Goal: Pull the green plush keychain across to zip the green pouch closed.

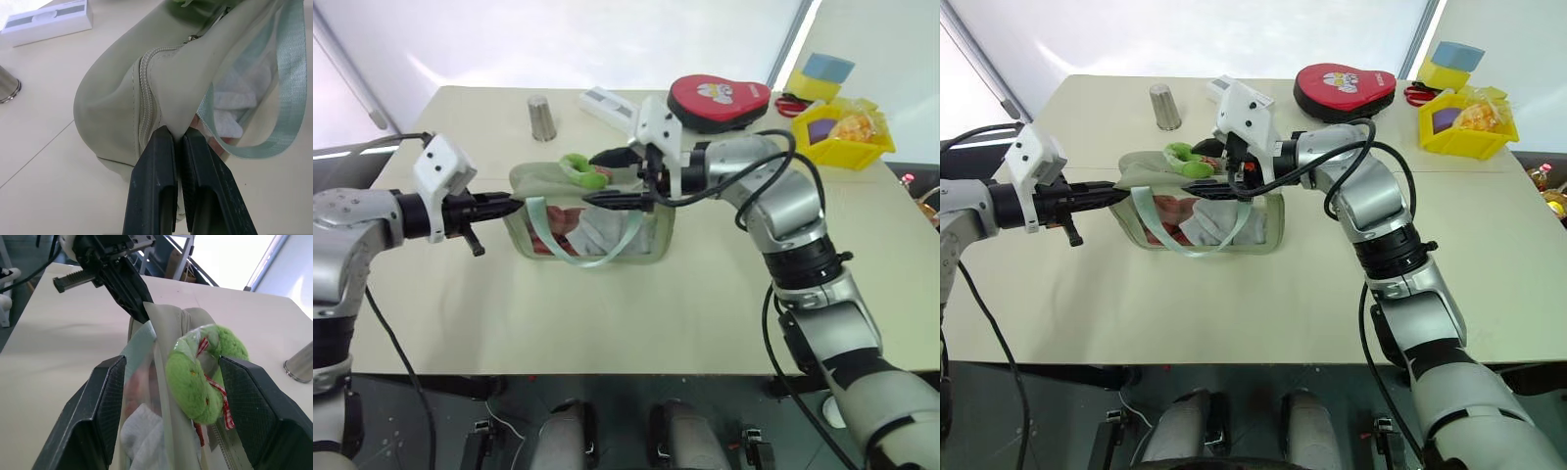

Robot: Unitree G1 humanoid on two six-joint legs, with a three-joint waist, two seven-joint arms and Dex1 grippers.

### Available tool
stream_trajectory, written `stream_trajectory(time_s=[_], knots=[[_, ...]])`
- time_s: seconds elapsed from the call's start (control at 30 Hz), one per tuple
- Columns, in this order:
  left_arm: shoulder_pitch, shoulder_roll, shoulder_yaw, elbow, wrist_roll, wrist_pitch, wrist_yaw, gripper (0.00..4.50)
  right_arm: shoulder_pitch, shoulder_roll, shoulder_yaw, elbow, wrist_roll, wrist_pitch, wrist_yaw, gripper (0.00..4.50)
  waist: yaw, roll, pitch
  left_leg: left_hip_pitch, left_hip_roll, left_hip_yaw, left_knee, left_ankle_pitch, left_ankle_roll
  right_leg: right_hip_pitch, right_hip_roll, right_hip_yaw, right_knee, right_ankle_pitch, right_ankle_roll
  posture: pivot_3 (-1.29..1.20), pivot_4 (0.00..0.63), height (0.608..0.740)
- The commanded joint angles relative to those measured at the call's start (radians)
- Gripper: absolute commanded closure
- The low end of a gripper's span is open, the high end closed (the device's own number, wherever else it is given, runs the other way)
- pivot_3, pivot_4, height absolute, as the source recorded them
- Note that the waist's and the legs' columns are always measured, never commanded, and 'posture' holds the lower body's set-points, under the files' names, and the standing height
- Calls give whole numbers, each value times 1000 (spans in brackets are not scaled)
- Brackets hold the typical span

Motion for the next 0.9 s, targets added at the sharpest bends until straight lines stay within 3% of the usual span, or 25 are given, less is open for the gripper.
stream_trajectory(time_s=[0.03, 0.17, 0.2, 0.37, 0.67, 0.9], knots=[[-10, -1, 14, -30, -13, 8, 11, 4500, -33, 8, -14, -3, -6, -30, -4, 2152, 1, 0, 0, 0, 0, 0, 0, 0, 0, 0, 0, 0, 0, 0, 0, 0, 150, 740], [-14, -5, 15, -30, -19, 12, 17, 4500, -37, 5, -22, 12, -7, -33, -2, 4261, 1, 0, 0, 0, 0, 0, 0, 0, 0, 0, 0, 0, 0, 0, 0, 0, 150, 740], [-15, -6, 13, -30, -19, 12, 19, 4500, -39, 3, -26, 12, -7, -31, -2, 4456, 1, 0, 0, 0, 0, 0, 0, 0, 0, 0, 0, 0, 0, 0, 0, 0, 150, 740], [-17, -14, 4, -23, -13, 3, 22, 4500, -51, -28, -46, 14, -18, -27, -4, 4456, 1, 0, 0, 0, 0, 0, 0, 0, 0, 0, 0, 0, 0, 0, 0, 0, 150, 740], [-19, -16, 6, 2, -4, -13, 18, 4500, -53, -318, -125, 3, -66, -33, 32, 4456, 3, 0, 0, 0, -1, 0, 0, 0, 1, 0, -1, 0, -1, 0, 0, 0, 150, 740], [-36, -27, -9, 36, 8, -33, 14, 4500, 113, -550, -146, -47, -104, -20, 92, 4456, 7, 0, 0, 0, 0, 0, 0, 0, 1, 0, -1, 0, -2, 0, 0, 0, 150, 740]])
